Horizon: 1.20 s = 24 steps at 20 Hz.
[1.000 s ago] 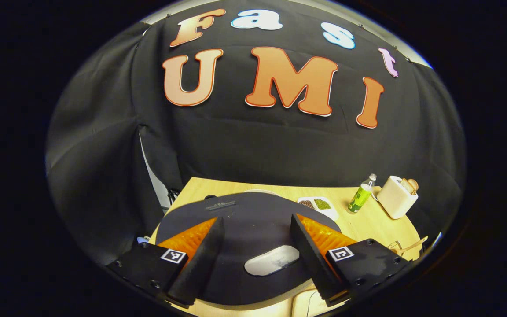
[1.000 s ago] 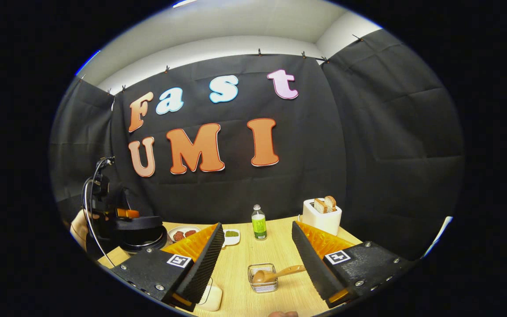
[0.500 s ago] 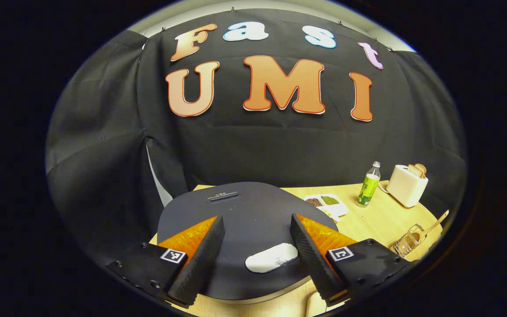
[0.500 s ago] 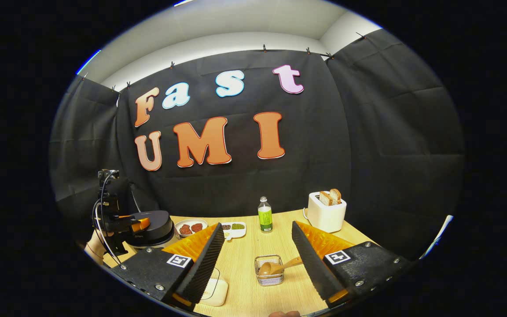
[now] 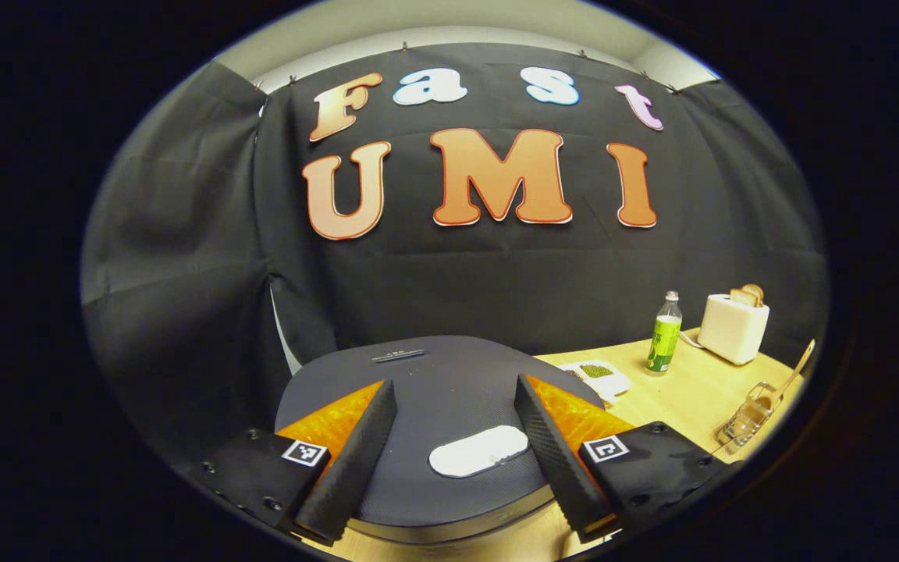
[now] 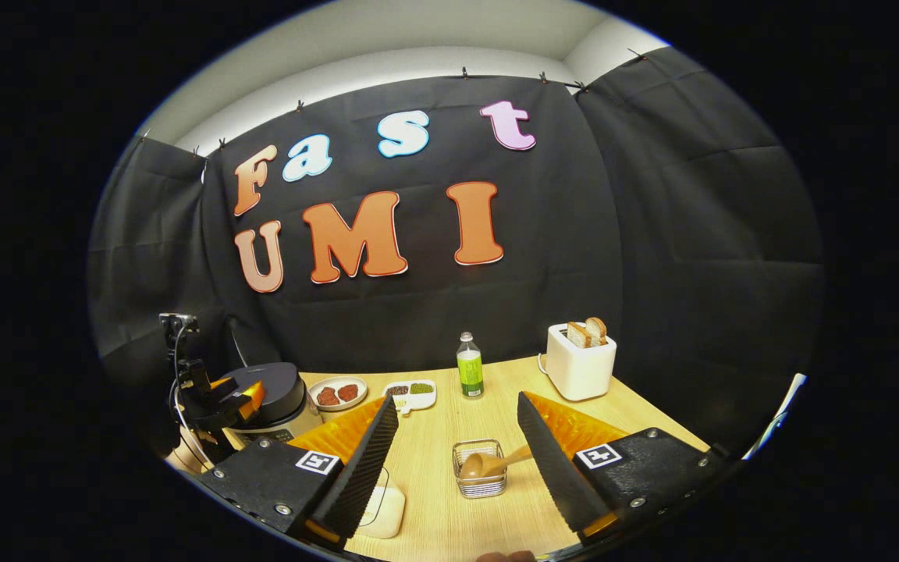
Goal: Close the left gripper, press the button to open the rice cooker; take a wooden spoon from the chopstick holder with the right hand, scoop a spoonful of rice and pour it into the rice cooker, then put the wooden spoon back into the chopstick holder.
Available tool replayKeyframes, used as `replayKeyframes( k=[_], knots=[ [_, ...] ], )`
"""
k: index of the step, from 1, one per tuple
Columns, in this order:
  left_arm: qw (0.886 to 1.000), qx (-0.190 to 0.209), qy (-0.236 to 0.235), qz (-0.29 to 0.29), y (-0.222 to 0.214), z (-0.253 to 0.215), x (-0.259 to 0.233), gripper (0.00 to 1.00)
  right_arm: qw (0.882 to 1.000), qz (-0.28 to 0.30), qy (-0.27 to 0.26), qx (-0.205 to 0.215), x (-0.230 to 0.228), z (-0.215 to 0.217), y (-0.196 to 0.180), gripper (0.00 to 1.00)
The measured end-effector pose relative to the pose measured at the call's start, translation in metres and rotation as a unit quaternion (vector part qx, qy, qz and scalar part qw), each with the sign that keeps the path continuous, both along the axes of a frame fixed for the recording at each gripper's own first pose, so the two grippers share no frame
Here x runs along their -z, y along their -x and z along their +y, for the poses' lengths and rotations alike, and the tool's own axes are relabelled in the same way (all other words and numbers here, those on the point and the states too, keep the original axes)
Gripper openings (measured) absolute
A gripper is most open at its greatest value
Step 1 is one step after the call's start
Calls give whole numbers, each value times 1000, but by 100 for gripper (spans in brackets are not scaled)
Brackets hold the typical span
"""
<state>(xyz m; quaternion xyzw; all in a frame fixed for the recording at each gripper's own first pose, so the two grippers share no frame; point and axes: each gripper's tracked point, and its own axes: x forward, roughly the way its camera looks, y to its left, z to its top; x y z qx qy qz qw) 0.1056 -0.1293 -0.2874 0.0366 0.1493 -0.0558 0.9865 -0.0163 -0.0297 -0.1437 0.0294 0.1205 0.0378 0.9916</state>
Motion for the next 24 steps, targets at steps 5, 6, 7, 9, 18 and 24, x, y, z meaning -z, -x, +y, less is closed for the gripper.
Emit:
replayKeyframes(
  k=[5,6,7,9,18,24],
  knots=[
    [1000,15,-8,-7,-3,-1,-6,99,1000,-4,-6,9,-1,-6,-4,95],
    [1000,21,-3,6,-2,-1,-8,99,1000,-5,-7,10,-2,-7,-6,95],
    [999,27,2,29,1,0,-8,99,1000,-8,-8,10,-6,-7,-7,95],
    [997,34,20,61,8,6,-19,100,1000,-18,-5,15,-16,-9,-11,95],
    [999,2,2,-39,34,97,-211,98,996,-82,23,4,-89,-1,-15,95],
    [995,-31,20,-93,55,146,-299,98,991,-128,48,-5,-144,8,-10,95]
  ],
)
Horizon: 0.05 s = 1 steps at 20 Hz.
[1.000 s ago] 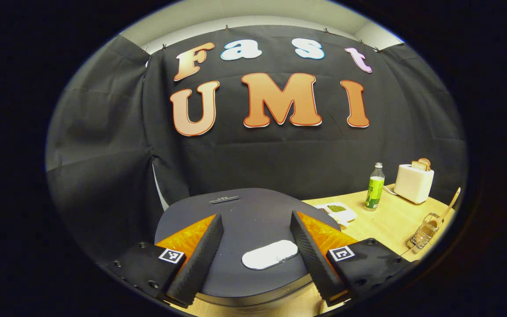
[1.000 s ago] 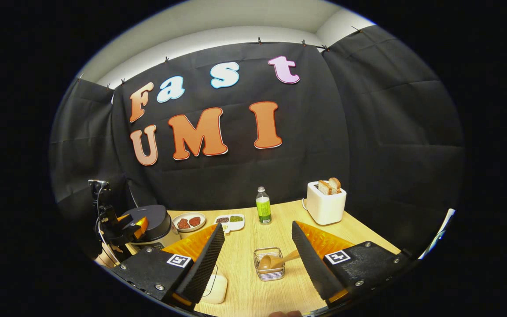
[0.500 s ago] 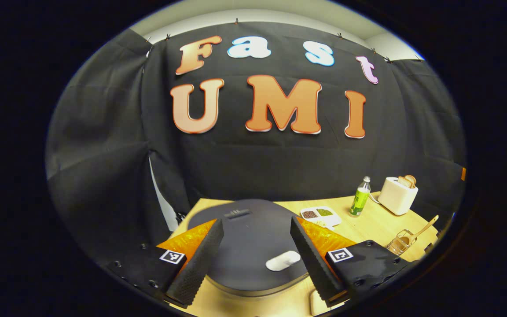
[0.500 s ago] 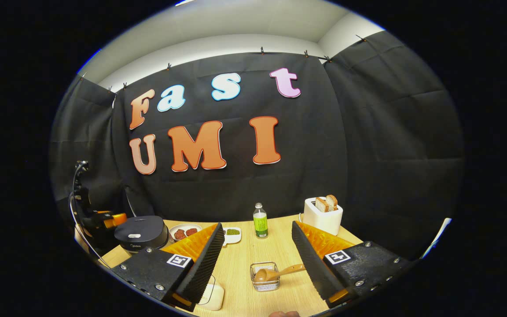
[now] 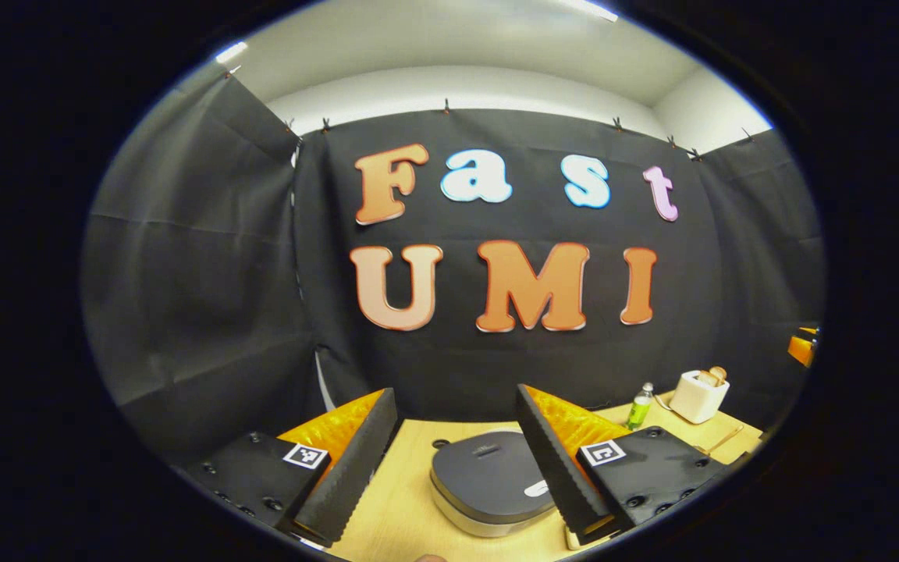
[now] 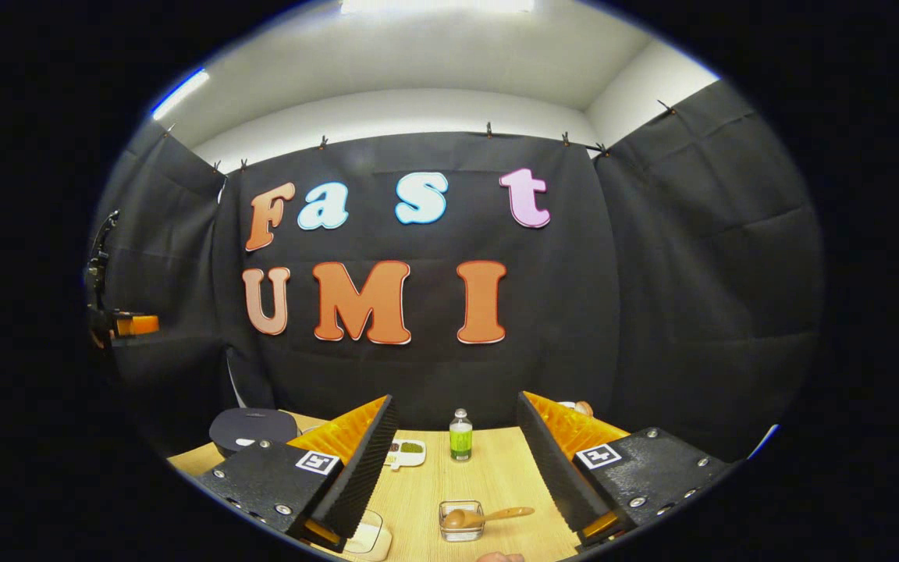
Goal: Close the left gripper, press the button to open the rice cooker; take a wooden spoon from the chopstick holder with the right hand, scoop a spoonful of rice and pour it into the rice cooker, then put the wooden spoon back into the chopstick holder.
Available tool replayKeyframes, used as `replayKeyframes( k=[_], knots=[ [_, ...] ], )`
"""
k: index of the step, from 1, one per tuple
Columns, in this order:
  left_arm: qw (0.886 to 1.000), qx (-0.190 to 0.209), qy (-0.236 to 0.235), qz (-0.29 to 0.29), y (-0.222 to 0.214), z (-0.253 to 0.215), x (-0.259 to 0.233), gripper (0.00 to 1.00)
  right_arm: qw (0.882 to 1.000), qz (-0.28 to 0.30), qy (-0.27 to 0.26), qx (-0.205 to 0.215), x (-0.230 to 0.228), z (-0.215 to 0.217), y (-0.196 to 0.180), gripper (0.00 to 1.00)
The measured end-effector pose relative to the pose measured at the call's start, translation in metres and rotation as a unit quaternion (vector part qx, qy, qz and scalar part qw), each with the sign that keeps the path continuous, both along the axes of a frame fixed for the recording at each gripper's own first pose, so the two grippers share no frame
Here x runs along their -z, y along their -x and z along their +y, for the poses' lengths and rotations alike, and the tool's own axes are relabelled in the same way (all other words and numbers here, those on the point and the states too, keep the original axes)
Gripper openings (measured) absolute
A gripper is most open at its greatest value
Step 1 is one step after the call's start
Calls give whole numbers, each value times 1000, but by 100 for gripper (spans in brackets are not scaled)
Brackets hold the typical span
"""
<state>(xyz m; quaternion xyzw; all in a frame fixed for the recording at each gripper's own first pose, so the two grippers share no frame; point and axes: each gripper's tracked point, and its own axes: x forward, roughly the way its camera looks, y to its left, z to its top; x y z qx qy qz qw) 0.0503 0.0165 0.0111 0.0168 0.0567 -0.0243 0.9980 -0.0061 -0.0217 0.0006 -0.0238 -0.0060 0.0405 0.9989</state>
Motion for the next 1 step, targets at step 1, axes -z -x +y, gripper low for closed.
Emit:
replayKeyframes(
  k=[1],
  knots=[
    [1000,-6,-2,-3,4,5,-3,98,1000,-6,3,0,-4,0,0,100]
  ],
)
